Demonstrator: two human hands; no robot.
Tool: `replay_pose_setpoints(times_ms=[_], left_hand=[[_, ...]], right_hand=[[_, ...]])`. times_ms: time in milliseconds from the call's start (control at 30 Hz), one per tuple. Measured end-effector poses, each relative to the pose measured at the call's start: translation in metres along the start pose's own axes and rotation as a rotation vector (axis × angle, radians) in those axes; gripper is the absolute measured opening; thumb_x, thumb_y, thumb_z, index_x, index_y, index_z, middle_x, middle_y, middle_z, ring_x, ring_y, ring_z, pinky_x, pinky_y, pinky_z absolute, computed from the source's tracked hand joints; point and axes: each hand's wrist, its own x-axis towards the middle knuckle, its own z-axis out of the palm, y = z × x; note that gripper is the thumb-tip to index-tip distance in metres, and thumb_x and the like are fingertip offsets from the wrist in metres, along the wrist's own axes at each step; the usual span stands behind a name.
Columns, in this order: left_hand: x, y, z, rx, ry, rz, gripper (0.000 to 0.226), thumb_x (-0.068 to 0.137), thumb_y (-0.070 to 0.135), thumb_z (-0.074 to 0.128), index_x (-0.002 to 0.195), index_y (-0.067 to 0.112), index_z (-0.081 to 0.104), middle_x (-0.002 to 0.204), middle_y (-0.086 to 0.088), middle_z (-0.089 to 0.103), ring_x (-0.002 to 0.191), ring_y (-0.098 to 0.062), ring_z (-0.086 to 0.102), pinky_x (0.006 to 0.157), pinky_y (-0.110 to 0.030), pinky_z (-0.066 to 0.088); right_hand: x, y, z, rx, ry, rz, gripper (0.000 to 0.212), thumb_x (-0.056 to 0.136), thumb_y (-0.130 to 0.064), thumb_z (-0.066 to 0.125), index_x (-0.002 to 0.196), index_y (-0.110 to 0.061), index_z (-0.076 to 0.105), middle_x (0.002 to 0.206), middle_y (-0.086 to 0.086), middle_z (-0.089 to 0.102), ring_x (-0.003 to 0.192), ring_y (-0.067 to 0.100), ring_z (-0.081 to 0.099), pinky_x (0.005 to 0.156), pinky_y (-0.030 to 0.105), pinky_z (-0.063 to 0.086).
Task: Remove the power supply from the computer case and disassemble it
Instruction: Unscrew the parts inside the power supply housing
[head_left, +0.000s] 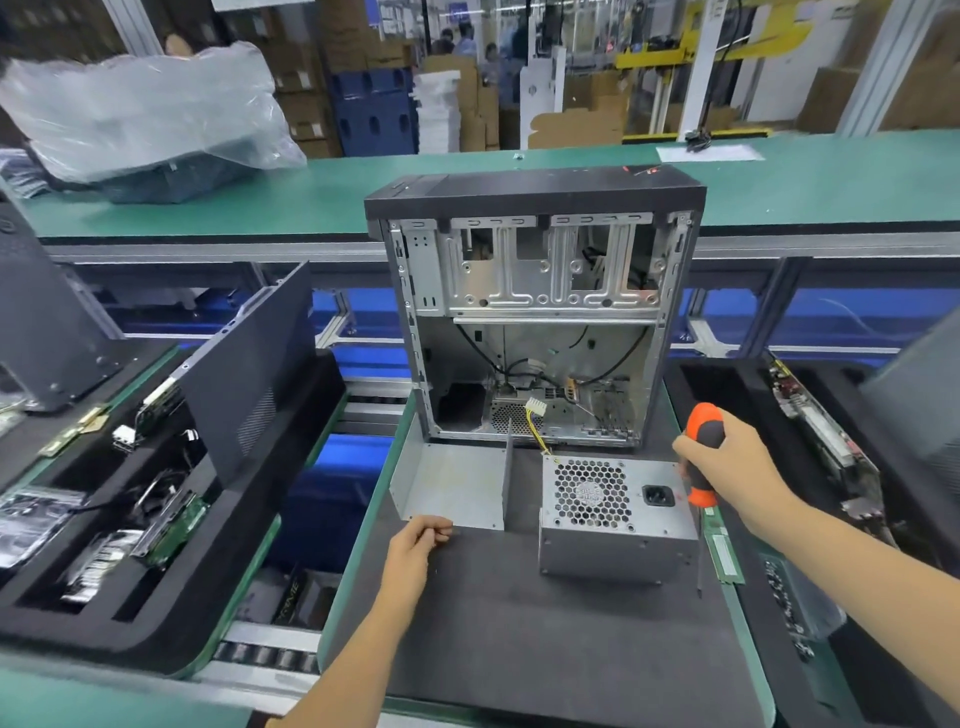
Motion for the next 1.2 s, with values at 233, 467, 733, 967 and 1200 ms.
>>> replay_pose_setpoints(times_ms=[233,467,733,967,1200], left_hand=[[0.004,-0.001,-0.002,-0.16,-0.024,-0.086,0.036,0.099,0.019,0.036,0.095,0.009,0.071,0.09,-0.008,0.074,0.088,-0.016,0.064,0.076,-0.028,0.039],[0.008,-0.003,-0.007,-0.221,-0.043,-0.033,0.059,0.108,0.032,0.019,0.1,0.003,0.07,0.089,-0.016,0.074,0.092,-0.025,0.068,0.089,-0.033,0.046],[0.013,0.0,-0.009,-0.308,-0.027,-0.097,0.058,0.107,0.034,0.026,0.096,-0.003,0.069,0.101,-0.017,0.073,0.101,-0.028,0.069,0.094,-0.036,0.048],[0.018,0.013,-0.005,-0.354,0.017,-0.084,0.054,0.106,0.032,0.031,0.095,-0.005,0.069,0.091,-0.019,0.073,0.095,-0.029,0.069,0.092,-0.035,0.051],[0.015,0.081,0.03,-0.343,-0.07,0.127,0.033,0.095,0.022,0.05,0.082,0.002,0.071,0.075,-0.012,0.068,0.077,-0.022,0.065,0.072,-0.024,0.055]], right_hand=[[-0.002,0.008,0.005,0.024,0.023,0.0,0.021,0.085,-0.007,0.062,0.076,-0.008,0.043,0.07,0.019,0.057,0.058,0.025,0.052,0.054,0.032,0.045],[-0.009,0.011,0.002,0.065,0.027,-0.025,0.017,0.083,-0.002,0.061,0.073,-0.01,0.05,0.078,0.021,0.06,0.066,0.032,0.057,0.058,0.038,0.05],[-0.016,0.014,0.008,0.037,-0.01,-0.022,0.012,0.087,-0.006,0.062,0.097,-0.005,0.054,0.092,0.025,0.059,0.079,0.035,0.056,0.065,0.037,0.046],[-0.017,0.013,0.009,0.003,-0.009,-0.017,0.016,0.087,-0.01,0.063,0.101,-0.008,0.055,0.094,0.018,0.059,0.084,0.035,0.058,0.071,0.039,0.051],[-0.016,0.014,0.009,-0.007,-0.002,-0.012,0.013,0.087,-0.012,0.063,0.097,-0.009,0.056,0.088,0.017,0.06,0.078,0.031,0.059,0.067,0.037,0.052]])
